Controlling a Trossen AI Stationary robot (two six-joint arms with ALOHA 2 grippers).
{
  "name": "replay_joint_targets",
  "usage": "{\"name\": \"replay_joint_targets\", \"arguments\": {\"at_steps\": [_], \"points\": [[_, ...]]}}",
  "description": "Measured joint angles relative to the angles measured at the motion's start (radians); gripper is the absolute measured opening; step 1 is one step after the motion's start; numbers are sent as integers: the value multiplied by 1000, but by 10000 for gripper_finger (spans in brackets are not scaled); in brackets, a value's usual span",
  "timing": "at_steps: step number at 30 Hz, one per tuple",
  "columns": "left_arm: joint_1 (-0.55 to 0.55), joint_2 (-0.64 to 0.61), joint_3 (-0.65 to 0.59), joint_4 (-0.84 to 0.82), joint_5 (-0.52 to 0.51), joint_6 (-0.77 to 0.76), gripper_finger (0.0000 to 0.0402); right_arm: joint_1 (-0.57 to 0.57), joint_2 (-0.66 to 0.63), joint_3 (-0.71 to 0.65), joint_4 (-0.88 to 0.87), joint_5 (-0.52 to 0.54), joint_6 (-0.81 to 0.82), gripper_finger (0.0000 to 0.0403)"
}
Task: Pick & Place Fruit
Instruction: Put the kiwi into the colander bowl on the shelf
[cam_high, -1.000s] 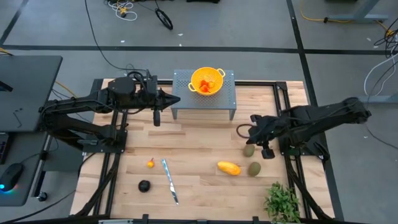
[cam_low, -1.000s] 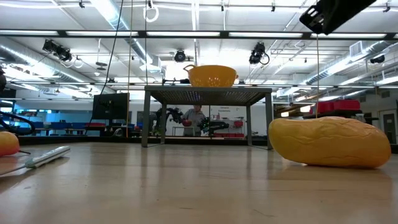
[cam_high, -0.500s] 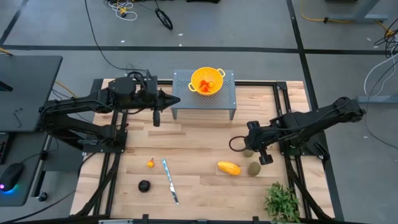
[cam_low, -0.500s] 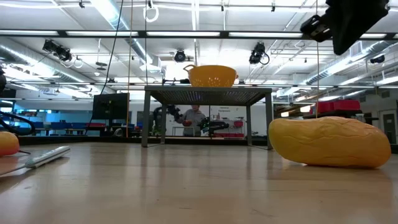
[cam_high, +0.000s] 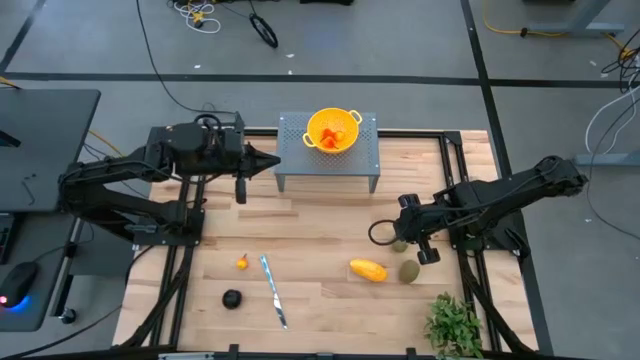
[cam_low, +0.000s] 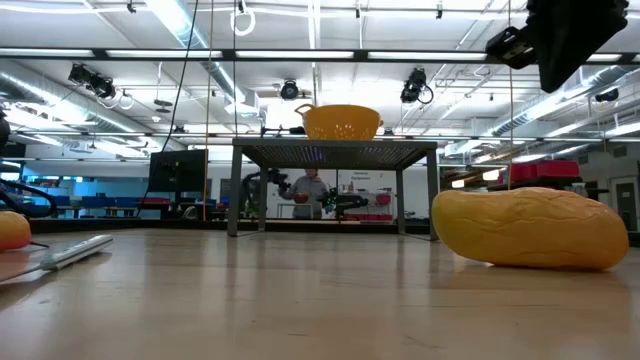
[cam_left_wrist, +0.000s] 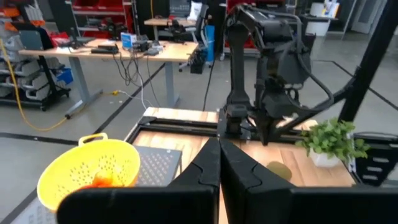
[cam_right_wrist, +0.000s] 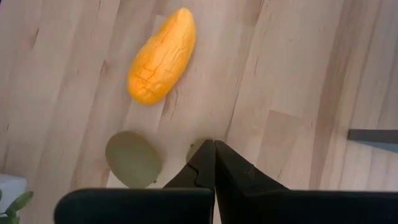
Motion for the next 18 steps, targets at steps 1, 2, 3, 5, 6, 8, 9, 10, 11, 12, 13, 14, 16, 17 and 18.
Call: {"name": "replay_joint_targets", "arguments": {"at_steps": [1,2,3,5,6,8,9,10,11,12,13,14,16,17,18], "points": [[0,-7,0,-11,5,0,1,0,0,0,0,0,0,2],[0,-16,0,-17,11,0,1,0,0,0,-1,0,0,2],[0,-25,0,-22,16,3,1,0,0,0,-6,0,0,2],[0,-43,0,-33,18,5,1,0,1,0,-19,0,0,2],[0,-50,0,-36,18,6,1,0,4,0,-23,0,0,2],[0,-61,0,-43,17,12,1,0,11,-1,-31,-1,0,2],[0,-64,0,-42,16,23,1,0,13,-8,-24,-1,0,2],[0,-68,0,-42,15,26,1,0,15,-21,-13,-5,0,2],[0,-71,0,-42,15,26,1,0,15,-37,-1,-9,0,2],[0,-73,0,-42,15,26,1,0,16,-57,13,-12,0,2],[0,-74,0,-41,15,26,1,0,16,-76,29,-17,0,2],[0,-73,0,-41,15,26,1,0,16,-94,43,-21,0,2],[0,-73,0,-43,15,27,1,0,16,-131,60,-27,0,2],[0,-73,0,-43,15,26,1,0,16,-148,66,-27,0,2],[0,-73,0,-42,15,26,1,0,16,-163,75,-27,0,2]]}}
